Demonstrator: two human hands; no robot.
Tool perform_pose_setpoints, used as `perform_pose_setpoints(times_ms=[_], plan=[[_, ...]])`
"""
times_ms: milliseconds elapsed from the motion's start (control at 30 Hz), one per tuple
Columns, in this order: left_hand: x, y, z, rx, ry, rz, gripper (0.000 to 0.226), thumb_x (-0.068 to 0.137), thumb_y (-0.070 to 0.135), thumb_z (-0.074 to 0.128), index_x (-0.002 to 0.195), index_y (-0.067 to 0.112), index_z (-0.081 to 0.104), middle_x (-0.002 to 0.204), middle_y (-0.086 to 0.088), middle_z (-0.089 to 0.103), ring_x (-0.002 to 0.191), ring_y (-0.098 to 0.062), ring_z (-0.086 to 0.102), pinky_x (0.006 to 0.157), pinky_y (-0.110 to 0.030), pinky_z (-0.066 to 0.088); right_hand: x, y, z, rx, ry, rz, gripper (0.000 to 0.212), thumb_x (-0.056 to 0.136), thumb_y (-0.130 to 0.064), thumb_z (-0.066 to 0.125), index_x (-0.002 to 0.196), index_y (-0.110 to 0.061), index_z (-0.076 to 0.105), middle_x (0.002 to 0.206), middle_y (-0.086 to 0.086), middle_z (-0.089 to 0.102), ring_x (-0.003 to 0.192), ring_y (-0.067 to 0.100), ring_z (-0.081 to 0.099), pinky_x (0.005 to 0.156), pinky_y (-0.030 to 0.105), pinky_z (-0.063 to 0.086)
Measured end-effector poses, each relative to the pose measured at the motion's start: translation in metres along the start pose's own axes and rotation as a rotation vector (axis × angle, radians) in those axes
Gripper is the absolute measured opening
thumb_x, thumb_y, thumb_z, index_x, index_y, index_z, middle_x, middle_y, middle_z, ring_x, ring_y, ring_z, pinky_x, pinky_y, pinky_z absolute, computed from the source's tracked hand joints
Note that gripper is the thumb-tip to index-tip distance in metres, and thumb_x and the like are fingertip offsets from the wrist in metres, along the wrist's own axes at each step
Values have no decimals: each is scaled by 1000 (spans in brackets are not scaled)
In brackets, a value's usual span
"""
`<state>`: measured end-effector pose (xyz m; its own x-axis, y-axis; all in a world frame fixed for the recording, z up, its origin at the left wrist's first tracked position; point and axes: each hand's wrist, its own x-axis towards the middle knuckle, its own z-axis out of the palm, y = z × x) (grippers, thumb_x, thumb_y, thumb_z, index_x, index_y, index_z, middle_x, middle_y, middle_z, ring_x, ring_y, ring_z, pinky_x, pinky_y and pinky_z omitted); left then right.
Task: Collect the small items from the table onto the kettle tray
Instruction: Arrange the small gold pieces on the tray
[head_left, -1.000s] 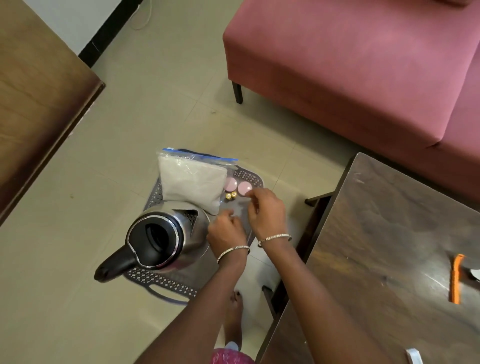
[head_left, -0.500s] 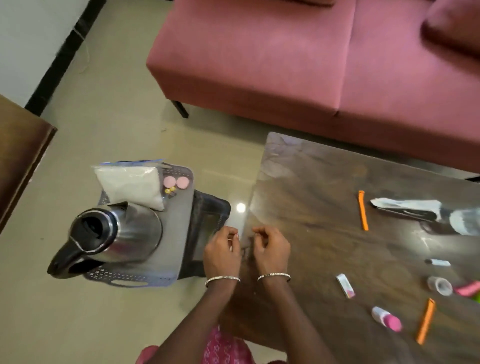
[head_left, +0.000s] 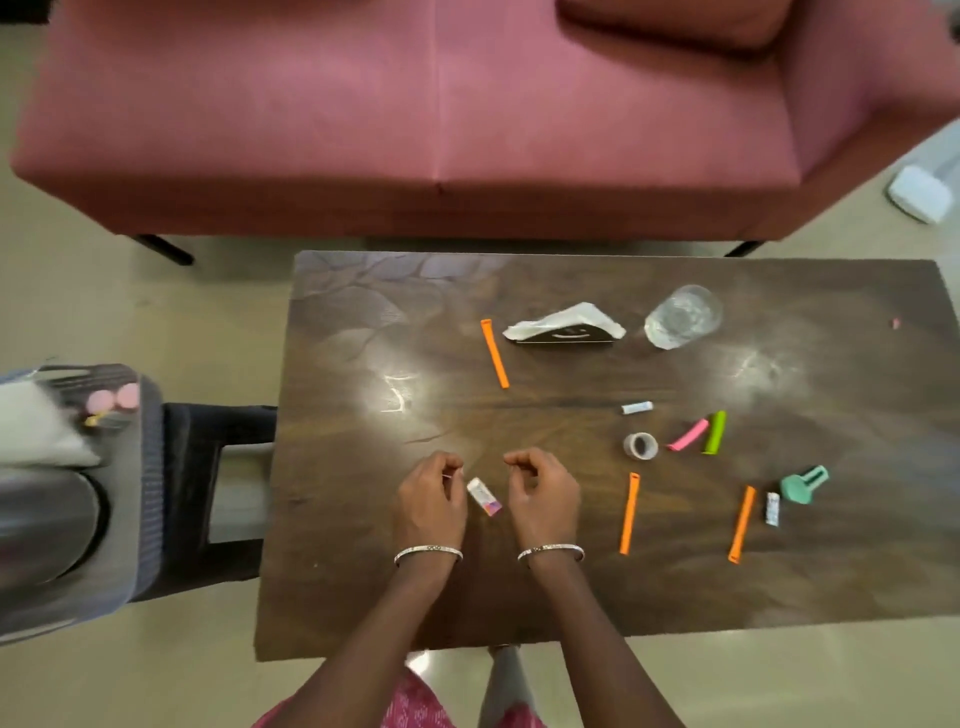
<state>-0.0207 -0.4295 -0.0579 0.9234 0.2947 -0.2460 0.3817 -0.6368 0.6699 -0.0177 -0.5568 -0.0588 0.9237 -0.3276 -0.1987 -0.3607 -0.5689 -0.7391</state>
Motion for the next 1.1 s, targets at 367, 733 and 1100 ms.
perform_pose_setpoints(times_ms=[367,733,1100], plan=[[3,113,132,17,-149,81,6,83,15,65,86,19,68,83,4,69,76,-15,64,69,-24,45,68,115,-141,-12,115,130,20,78,3,65,83,-15,73,79,-2,69,70,12,65,70,31,52],[42,167,230,358,-391,195,21,89,22,60,109,16,59,107,-8,63,100,-29,60,82,-39,49,87,219,-223,34,398,404,21,82,-4,64,83,-24,72,74,-9,67,66,8,62,69,31,53],[50,168,258,522,-324,208,10,85,22,65,95,22,62,105,-4,56,92,-30,59,61,-35,43,82,281,-237,-16,423,729,9,82,-14,71,91,-15,71,84,1,72,76,20,68,73,29,52]])
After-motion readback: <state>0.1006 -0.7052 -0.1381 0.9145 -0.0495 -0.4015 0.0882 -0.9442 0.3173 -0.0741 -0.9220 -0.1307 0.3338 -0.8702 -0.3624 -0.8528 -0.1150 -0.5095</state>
